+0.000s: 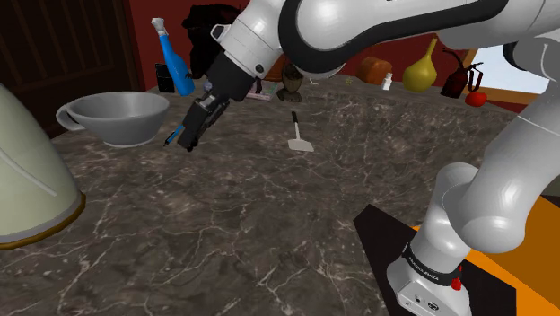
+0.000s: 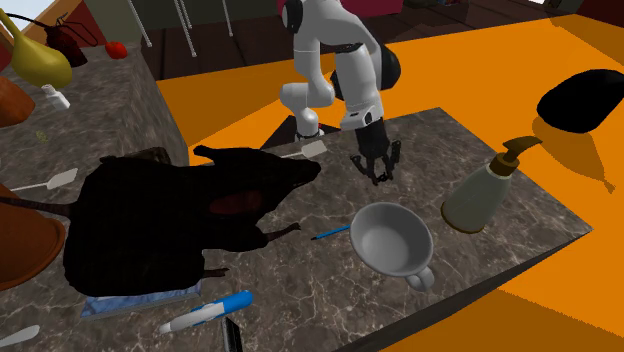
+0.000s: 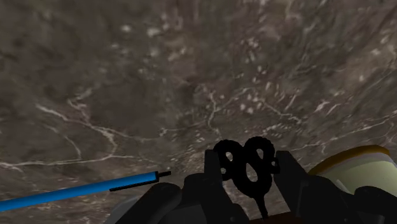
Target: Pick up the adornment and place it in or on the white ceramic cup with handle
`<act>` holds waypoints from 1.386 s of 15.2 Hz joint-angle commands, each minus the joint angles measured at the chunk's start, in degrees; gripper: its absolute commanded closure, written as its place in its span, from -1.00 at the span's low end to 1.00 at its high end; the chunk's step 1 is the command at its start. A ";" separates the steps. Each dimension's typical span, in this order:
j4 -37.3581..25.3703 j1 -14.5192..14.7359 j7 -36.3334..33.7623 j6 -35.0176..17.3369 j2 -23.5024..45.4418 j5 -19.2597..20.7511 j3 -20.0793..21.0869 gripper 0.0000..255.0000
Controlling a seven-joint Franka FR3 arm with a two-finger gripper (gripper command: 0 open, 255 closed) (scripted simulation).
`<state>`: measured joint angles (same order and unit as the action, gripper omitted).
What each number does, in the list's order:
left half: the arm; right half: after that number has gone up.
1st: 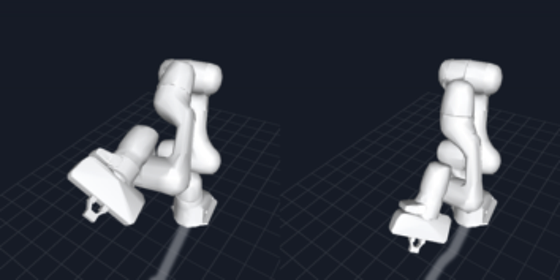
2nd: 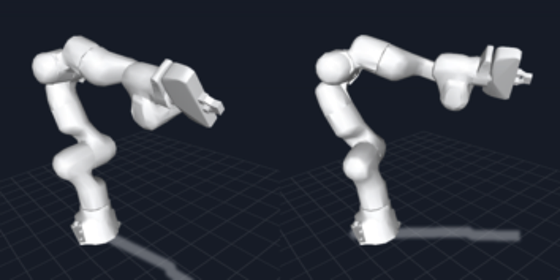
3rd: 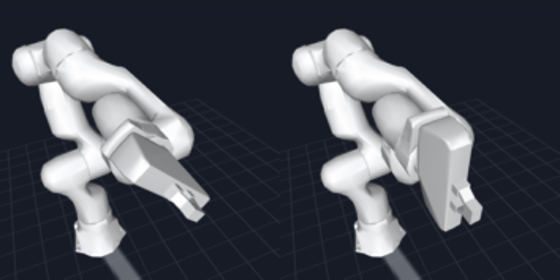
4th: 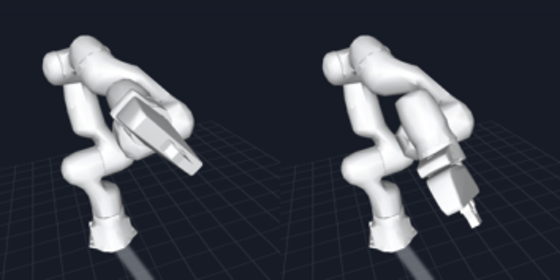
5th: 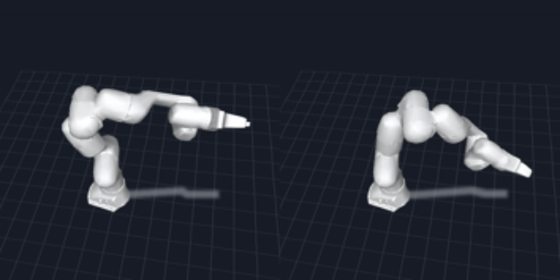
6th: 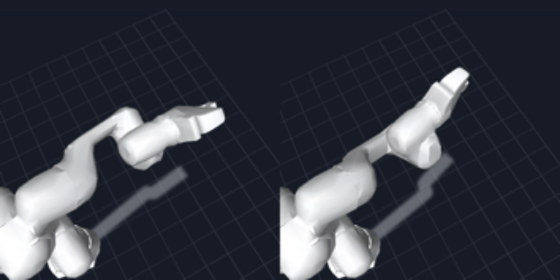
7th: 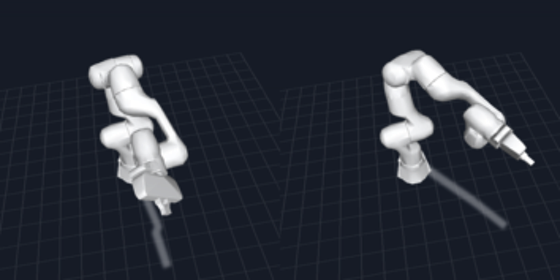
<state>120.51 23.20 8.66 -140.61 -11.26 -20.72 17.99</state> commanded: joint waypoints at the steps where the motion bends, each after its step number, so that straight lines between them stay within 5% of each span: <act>1: -1.36 -0.15 -0.55 1.55 -0.21 0.44 -0.05 1.00; 21: -16.38 -1.28 -4.87 15.98 0.06 3.82 -0.54 1.00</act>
<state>104.65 21.92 4.00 -125.15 -11.19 -17.02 17.42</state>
